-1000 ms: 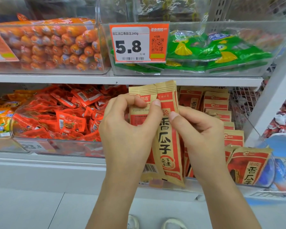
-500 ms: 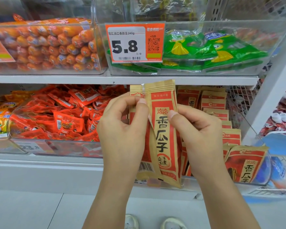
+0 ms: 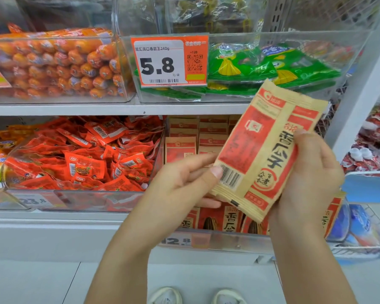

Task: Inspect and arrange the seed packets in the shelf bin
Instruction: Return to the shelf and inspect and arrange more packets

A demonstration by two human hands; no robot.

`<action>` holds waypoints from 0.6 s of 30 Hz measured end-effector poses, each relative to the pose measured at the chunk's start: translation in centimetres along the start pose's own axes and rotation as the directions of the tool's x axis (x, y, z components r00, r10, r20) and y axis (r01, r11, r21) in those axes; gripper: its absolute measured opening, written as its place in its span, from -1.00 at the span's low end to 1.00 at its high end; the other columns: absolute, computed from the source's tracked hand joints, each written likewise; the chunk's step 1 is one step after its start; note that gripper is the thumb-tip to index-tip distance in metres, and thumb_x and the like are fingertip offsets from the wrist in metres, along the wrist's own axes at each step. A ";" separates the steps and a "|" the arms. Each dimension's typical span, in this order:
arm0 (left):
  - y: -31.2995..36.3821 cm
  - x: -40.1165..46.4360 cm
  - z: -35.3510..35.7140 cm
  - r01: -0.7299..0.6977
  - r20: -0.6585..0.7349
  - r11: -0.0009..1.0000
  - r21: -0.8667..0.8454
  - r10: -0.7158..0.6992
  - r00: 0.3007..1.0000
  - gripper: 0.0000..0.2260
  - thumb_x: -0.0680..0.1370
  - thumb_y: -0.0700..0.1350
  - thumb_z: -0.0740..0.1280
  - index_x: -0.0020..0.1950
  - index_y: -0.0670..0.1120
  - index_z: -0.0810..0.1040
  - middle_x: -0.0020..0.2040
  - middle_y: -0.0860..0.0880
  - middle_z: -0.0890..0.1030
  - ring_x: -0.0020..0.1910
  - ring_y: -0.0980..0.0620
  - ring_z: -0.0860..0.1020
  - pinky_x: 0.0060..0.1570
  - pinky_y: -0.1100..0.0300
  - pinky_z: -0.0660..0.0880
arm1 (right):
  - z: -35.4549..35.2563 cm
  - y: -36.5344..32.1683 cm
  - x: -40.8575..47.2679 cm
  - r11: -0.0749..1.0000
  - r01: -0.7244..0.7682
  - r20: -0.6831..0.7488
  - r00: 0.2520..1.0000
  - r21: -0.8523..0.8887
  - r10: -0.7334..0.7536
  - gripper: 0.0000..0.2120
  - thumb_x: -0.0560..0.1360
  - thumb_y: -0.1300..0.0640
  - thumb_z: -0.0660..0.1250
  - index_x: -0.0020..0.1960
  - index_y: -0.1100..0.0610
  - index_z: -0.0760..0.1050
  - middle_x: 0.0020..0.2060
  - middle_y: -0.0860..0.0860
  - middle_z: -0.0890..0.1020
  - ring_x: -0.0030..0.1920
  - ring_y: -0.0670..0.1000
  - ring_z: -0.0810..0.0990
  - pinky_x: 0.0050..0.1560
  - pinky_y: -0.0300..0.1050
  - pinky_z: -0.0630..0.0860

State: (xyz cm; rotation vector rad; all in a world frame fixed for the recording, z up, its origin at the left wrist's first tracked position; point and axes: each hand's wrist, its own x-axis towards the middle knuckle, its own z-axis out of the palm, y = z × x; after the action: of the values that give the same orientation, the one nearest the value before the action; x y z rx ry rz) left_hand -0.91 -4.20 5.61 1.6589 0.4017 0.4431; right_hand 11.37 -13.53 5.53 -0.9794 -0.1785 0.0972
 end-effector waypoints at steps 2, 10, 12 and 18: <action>-0.1 0.0 0.2 -0.029 -0.026 0.999 -0.035 0.028 0.999 -0.75 0.59 -0.14 0.23 0.22 0.00 0.59 -0.07 0.03 0.73 -0.09 0.11 0.69 -0.18 0.27 0.61 | 0.1 -0.2 0.1 1.000 -0.031 0.039 0.999 -0.001 0.031 -0.78 0.59 0.16 0.27 -0.21 0.05 0.58 -0.37 -0.07 0.65 -0.35 -0.06 0.59 -0.26 -0.12 0.52; -0.5 0.7 -0.1 -0.096 -0.198 0.967 -0.236 0.049 0.979 -0.72 0.48 -0.01 0.26 0.13 0.03 0.64 -0.04 -0.01 0.73 -0.07 0.09 0.69 -0.24 0.31 0.57 | 0.0 -0.1 -0.3 0.976 -0.040 0.469 0.872 -0.214 0.139 -0.76 0.43 -0.01 0.31 0.09 -0.04 0.56 -0.08 -0.11 0.71 -0.10 -0.13 0.68 -0.22 -0.29 0.55; -0.4 0.8 0.4 -0.103 -0.203 0.967 -0.232 0.055 0.978 -0.72 0.52 -0.04 0.27 0.18 0.00 0.62 -0.03 0.02 0.72 -0.06 0.11 0.68 -0.23 0.31 0.57 | 0.0 0.1 -0.5 0.982 -0.020 0.463 0.880 -0.189 0.107 -0.78 0.46 0.02 0.30 0.10 -0.05 0.55 -0.05 -0.10 0.71 -0.07 -0.09 0.69 -0.19 -0.23 0.59; -1.5 1.2 1.6 -0.211 -0.366 0.907 0.364 0.348 0.863 -0.67 0.40 0.06 0.45 0.11 0.12 0.46 0.14 0.21 0.59 0.16 0.24 0.55 0.04 0.25 0.55 | -0.1 0.1 -0.4 0.982 0.056 0.373 0.928 -0.182 0.017 -0.82 0.58 0.18 0.31 0.17 0.06 0.51 -0.10 -0.15 0.70 -0.08 -0.13 0.68 -0.09 -0.20 0.61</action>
State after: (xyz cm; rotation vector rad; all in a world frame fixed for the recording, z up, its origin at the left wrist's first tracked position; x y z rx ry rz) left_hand 0.91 -4.75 3.98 1.9401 0.5739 1.0194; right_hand 10.95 -13.60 5.40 -1.1438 -0.5571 0.2531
